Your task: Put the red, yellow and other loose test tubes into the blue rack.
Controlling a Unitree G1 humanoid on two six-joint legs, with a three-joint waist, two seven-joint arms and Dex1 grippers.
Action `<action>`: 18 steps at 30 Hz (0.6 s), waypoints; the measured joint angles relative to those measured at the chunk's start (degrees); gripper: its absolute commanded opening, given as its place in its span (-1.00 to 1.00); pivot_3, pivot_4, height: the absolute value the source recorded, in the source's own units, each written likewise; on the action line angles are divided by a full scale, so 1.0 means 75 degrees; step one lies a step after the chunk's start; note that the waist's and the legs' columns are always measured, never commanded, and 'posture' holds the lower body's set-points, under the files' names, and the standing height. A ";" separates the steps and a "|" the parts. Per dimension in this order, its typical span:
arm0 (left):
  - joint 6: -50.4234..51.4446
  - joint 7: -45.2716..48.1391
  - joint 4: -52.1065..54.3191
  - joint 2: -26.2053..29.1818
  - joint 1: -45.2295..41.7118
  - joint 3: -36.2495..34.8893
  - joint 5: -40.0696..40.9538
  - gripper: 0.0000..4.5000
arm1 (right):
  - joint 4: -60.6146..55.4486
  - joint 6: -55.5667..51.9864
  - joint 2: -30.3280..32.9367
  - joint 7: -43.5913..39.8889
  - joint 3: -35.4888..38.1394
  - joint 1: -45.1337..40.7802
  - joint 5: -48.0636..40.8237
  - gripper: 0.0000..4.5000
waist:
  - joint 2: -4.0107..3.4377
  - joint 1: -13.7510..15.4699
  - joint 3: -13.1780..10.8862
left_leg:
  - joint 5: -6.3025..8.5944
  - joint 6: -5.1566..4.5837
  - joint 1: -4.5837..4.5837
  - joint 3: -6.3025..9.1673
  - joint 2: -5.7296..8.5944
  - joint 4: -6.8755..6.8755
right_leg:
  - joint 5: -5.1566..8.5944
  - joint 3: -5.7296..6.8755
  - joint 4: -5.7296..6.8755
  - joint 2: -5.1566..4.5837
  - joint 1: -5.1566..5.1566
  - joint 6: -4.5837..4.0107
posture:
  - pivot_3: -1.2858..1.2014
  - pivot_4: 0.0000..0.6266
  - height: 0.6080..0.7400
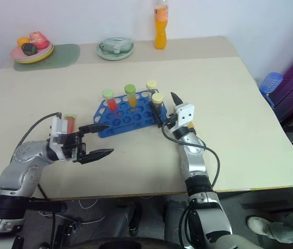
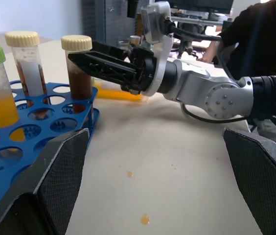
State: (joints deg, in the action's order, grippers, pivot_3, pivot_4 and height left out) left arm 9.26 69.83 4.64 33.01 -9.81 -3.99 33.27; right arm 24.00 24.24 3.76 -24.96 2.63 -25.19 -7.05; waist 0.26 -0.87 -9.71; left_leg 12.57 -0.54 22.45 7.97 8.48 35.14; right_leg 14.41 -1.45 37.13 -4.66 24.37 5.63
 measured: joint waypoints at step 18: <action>-0.0291 0.0168 -0.0496 -0.0246 -0.0535 0.0150 -0.0150 1.00 | -0.4741 -1.3059 0.4532 -0.0616 0.0391 -0.1803 -0.2296 0.98 | 0.0010 0.0038 -0.0006 | 0.0002 -0.0008 0.0081 -0.0014 -0.0023 0.0017 | 0.0016 0.0022 -0.0026 -0.0011 0.0025 -0.0030 | 0.03 -0.52 1.00</action>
State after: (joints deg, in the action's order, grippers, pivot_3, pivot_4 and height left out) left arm 7.08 71.09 0.91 31.17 -13.83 -2.87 32.15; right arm -11.56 -73.71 37.75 -29.58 5.56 -38.71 -24.26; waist 0.34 -0.59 -9.76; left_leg 12.58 -0.60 23.06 7.86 8.30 35.26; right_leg 14.53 -1.29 36.93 -4.74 24.56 5.40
